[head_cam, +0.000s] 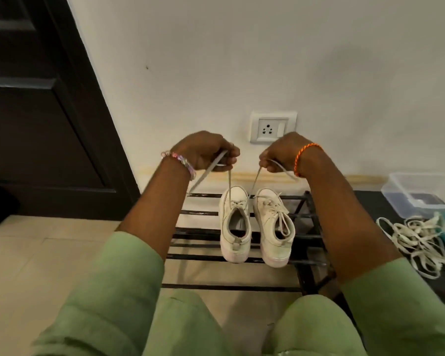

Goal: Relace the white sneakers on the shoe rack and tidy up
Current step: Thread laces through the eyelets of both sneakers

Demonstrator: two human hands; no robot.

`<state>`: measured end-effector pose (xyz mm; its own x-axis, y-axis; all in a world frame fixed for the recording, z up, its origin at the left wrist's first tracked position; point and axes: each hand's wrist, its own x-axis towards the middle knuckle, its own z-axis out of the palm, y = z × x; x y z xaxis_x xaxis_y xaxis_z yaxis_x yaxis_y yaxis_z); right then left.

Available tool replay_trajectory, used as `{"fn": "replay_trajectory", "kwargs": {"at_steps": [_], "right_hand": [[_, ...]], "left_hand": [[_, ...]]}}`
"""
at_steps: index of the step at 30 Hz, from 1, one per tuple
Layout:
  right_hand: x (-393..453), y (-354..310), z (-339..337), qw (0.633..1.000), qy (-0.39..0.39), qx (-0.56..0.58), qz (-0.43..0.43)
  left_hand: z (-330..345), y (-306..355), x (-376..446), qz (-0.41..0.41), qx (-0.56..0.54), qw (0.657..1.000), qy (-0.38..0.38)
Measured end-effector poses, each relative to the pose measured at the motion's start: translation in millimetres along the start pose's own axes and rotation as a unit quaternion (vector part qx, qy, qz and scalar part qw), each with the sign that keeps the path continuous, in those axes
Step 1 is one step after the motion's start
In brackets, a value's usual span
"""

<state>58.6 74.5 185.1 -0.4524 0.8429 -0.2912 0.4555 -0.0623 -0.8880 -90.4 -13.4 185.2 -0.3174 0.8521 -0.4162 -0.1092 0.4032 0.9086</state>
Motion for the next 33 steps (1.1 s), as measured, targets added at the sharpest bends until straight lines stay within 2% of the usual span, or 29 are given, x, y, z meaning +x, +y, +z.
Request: {"fn": "replay_trajectory", "kwargs": {"at_steps": [5,10,12,15,17,23,27,33], "right_hand": [[-16.7,-36.2,-10.9,0.999,0.019,-0.039,-0.032],[-18.8,-57.7,-8.4,0.998,0.018,-0.048,-0.032],[-22.8,-63.3,-7.7,0.992,0.043,-0.107,-0.040],[-34.3,-72.3,-9.1,0.962,0.107,-0.238,-0.086],[-39.3,-78.1,-7.1,0.949,0.116,-0.271,-0.114],[-47.7,-84.4,-2.1,0.931,0.105,-0.319,-0.146],[-50.4,-82.8,-4.7,0.940,0.079,-0.297,-0.147],[-49.0,-63.9,3.4,0.963,0.006,-0.256,-0.081]], "left_hand": [[7.4,40.1,-21.4,0.008,0.006,1.000,-0.015],[20.7,52.5,-27.0,-0.029,-0.006,0.999,-0.020],[24.5,54.7,-27.8,-0.039,-0.024,0.999,-0.018],[29.2,55.8,-25.6,-0.057,-0.035,0.997,-0.024],[35.0,55.7,-24.4,-0.063,-0.041,0.997,-0.033],[42.3,51.8,-22.8,-0.069,-0.111,0.991,-0.028],[37.9,47.1,-20.7,-0.057,-0.127,0.990,0.003],[34.2,48.0,-16.4,-0.053,-0.109,0.992,0.022]]}}
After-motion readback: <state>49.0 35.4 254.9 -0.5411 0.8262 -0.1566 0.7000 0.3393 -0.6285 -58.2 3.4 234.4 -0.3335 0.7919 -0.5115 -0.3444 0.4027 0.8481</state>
